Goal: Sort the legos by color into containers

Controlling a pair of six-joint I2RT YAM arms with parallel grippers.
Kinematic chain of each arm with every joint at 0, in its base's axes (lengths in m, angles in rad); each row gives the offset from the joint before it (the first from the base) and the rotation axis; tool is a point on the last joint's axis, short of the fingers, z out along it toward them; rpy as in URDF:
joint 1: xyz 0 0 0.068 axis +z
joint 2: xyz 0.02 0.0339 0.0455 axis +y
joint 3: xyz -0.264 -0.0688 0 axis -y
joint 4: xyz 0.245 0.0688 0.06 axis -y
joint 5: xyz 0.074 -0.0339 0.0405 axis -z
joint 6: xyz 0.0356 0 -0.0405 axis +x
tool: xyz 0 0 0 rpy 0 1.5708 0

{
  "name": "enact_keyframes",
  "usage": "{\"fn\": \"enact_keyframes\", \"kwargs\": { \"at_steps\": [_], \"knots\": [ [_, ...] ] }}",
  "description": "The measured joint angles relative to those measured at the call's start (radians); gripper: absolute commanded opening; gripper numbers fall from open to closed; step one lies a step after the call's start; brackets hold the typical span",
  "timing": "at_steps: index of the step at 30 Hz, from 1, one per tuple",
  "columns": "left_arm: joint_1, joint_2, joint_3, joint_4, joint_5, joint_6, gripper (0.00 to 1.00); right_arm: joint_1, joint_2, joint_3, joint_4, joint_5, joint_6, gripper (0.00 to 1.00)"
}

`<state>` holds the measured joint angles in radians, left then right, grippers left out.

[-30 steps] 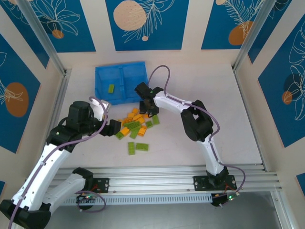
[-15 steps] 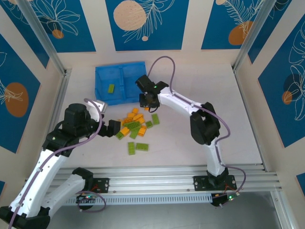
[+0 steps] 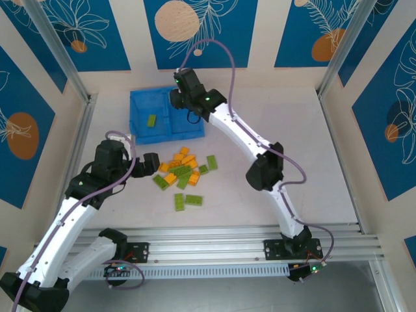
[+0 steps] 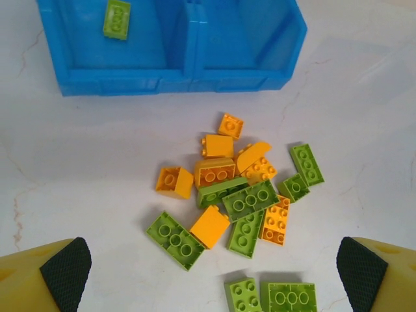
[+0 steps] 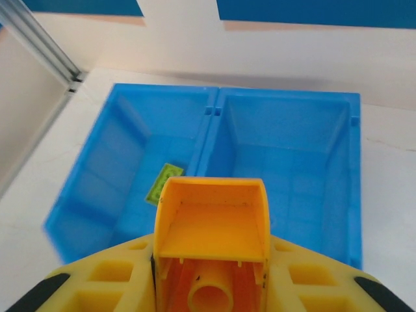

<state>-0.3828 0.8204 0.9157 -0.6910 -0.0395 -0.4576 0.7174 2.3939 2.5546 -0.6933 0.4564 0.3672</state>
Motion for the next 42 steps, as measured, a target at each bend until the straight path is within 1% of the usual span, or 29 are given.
{"fn": "enact_keyframes", "kwargs": {
  "at_steps": [2, 8, 10, 11, 13, 17, 21, 24, 26, 29, 32, 35, 37, 39, 40, 42],
  "knots": [
    [0.0, -0.001, -0.003, -0.003, -0.008, -0.024, 1.0, -0.005, 0.081, 0.038, 0.0, 0.01, -0.021, 0.34],
    [0.0, -0.013, -0.022, -0.016, -0.023, -0.073, 1.0, -0.022, 0.239, 0.042, -0.002, -0.012, -0.051, 0.35],
    [0.0, -0.021, -0.032, -0.022, -0.025, -0.086, 1.0, -0.03, 0.265, 0.042, -0.002, -0.039, -0.05, 0.38],
    [0.0, -0.023, -0.035, -0.025, -0.026, -0.091, 1.0, -0.033, 0.272, 0.043, -0.002, -0.052, -0.05, 0.4],
    [0.0, -0.024, -0.048, -0.024, -0.026, -0.102, 1.0, -0.04, 0.28, 0.047, -0.001, -0.085, -0.041, 0.48],
    [0.0, -0.016, -0.072, -0.023, -0.025, -0.129, 1.0, -0.05, 0.28, 0.072, -0.003, -0.119, -0.019, 0.55],
    [0.0, 0.002, -0.082, -0.023, -0.024, -0.158, 1.0, -0.056, 0.271, 0.094, -0.005, -0.134, -0.008, 0.53],
    [0.0, 0.013, -0.085, -0.023, -0.024, -0.18, 1.0, -0.057, 0.236, 0.094, -0.039, -0.146, 0.003, 0.53],
    [0.0, 0.024, -0.085, -0.023, -0.025, -0.19, 1.0, -0.057, 0.187, 0.077, -0.066, -0.152, 0.011, 0.54],
    [0.0, 0.056, -0.086, -0.022, -0.025, -0.199, 1.0, -0.057, 0.027, -0.04, -0.092, -0.176, 0.026, 0.57],
    [0.0, 0.101, -0.096, -0.021, -0.025, -0.222, 1.0, -0.057, -0.199, -0.229, -0.092, -0.21, 0.037, 0.6],
    [0.0, 0.172, -0.1, -0.023, -0.032, -0.286, 0.98, -0.057, -0.448, -0.446, -0.077, -0.256, 0.059, 0.65],
    [0.0, 0.24, -0.1, -0.024, -0.038, -0.34, 0.97, -0.056, -0.598, -0.59, -0.064, -0.294, 0.081, 0.69],
    [0.0, 0.308, -0.1, -0.021, -0.04, -0.387, 0.95, -0.055, -0.708, -0.715, -0.056, -0.329, 0.108, 0.75],
    [0.0, 0.348, -0.1, -0.018, -0.04, -0.412, 0.93, -0.053, -0.75, -0.774, -0.057, -0.344, 0.124, 0.81],
    [0.0, 0.416, -0.1, -0.004, -0.034, -0.459, 0.9, -0.049, -0.8, -0.867, -0.06, -0.374, 0.156, 0.88]
  ]
}}
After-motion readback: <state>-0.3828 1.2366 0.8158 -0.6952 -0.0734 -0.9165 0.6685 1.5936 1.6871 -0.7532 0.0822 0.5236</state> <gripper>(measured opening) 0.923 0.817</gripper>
